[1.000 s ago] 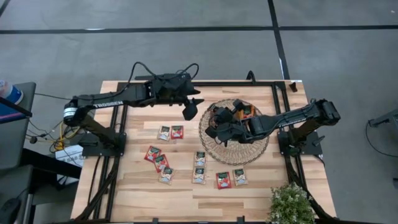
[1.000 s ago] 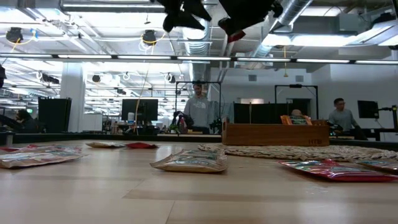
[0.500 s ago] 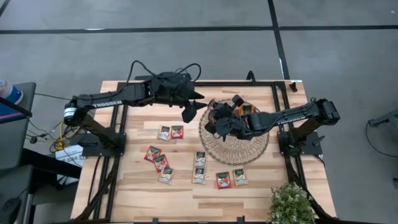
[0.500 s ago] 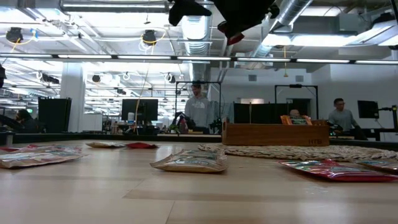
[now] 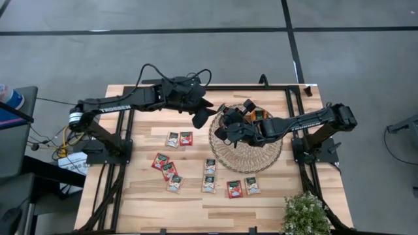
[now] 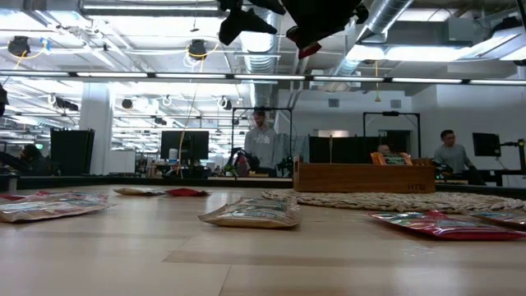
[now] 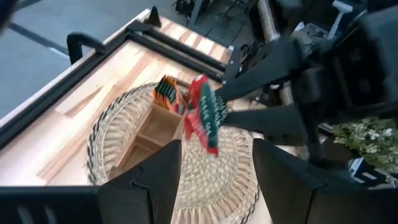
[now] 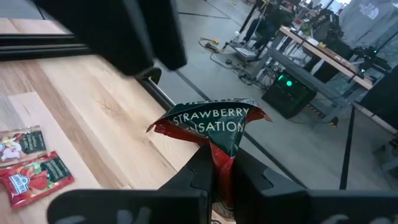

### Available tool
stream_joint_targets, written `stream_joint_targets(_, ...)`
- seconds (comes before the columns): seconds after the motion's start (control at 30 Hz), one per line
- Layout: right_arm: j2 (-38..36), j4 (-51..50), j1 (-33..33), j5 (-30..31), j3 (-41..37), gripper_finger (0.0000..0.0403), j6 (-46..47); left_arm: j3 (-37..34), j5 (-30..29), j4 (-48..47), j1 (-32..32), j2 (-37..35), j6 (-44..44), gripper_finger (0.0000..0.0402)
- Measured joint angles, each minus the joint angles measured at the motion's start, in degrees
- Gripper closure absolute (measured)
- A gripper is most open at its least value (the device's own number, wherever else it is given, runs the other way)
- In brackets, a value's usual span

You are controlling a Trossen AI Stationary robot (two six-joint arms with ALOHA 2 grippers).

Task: Pick & Place Tea
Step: Put the red tea pack into the middle compartment of the brown organizer

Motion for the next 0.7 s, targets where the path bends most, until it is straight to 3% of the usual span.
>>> stream_joint_targets(0.23,0.0,-0.1,0.0,0.0,0.0,0.037,0.0,0.0,-0.6,1.1,0.0,0.6,1.0,0.0211)
stream_joint_targets(0.43,0.0,-2.6,-0.3,0.0,0.0,0.0382,0.8,0.0,-9.4,-0.4,0.7,-1.5,2.9,0.0211)
stream_joint_targets(0.7,1.1,-13.1,-5.4,-2.7,0.0,0.0369,21.6,0.0,-11.0,-10.1,0.6,-2.2,6.0,0.0211)
